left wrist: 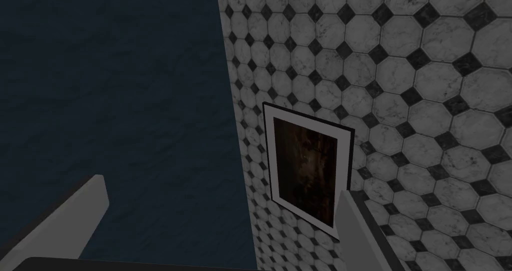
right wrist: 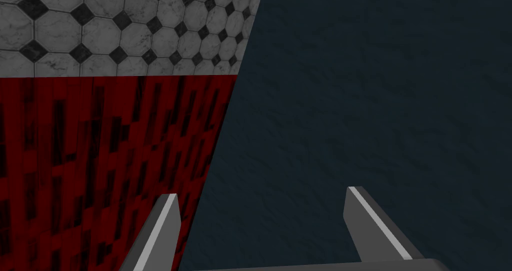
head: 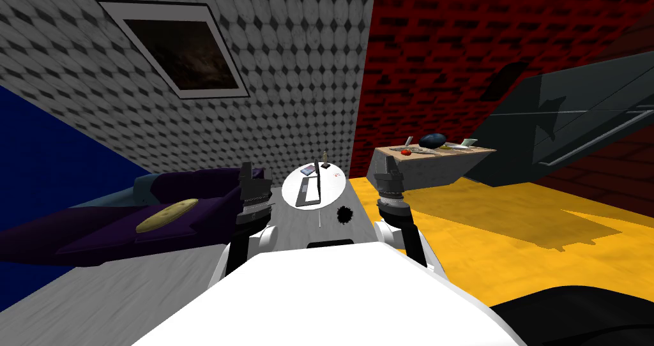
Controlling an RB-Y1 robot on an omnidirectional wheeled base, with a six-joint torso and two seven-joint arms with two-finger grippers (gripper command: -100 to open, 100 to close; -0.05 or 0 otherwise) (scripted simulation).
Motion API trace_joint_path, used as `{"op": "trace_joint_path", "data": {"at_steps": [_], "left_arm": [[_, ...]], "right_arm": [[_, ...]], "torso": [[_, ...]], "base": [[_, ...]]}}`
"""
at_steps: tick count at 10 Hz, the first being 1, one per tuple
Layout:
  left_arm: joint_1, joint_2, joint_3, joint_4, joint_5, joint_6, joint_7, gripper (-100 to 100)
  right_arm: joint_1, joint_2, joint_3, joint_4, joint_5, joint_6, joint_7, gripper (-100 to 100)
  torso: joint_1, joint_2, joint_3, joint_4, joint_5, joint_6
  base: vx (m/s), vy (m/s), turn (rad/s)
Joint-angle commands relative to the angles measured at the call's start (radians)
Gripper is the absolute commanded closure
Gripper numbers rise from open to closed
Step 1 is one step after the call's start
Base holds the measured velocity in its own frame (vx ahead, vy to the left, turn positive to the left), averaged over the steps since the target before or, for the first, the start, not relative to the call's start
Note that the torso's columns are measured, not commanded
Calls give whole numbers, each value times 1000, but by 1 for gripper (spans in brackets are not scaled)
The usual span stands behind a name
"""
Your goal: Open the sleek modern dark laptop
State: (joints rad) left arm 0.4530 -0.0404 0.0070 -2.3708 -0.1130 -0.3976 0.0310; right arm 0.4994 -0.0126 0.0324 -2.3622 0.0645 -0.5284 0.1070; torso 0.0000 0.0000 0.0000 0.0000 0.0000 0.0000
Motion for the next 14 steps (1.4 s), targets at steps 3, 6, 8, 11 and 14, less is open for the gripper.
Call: {"op": "trace_joint_path", "data": {"at_steps": [3, 6, 8, 11, 14], "left_arm": [[0, 0, 0, 0, 0, 0, 0, 0], [0, 0, 0, 0, 0, 0, 0, 0], [0, 0, 0, 0, 0, 0, 0, 0], [0, 73, 0, 4, -4, 17, -3, -100], [-1, 145, 0, 14, -12, 55, -10, -100]], "right_arm": [[0, 0, 0, 0, 0, 0, 0, 0], [0, 0, 0, 0, 0, 0, 0, 0], [0, 0, 0, 0, 0, 0, 0, 0], [0, 0, 0, 0, 0, 0, 0, 0], [0, 0, 0, 0, 0, 0, 0, 0]], "torso": [[0, 175, -351, 176, 0, 0], [0, 396, -792, 396, 0, 0], [0, 544, -1087, 544, 0, 0], [0, 725, -1451, 724, 0, 0], [0, 737, -1476, 738, 0, 0]], "base": [[0, 0, 0], [0, 0, 0], [0, 0, 0], [6, -12, -8], [16, -37, -16]]}}
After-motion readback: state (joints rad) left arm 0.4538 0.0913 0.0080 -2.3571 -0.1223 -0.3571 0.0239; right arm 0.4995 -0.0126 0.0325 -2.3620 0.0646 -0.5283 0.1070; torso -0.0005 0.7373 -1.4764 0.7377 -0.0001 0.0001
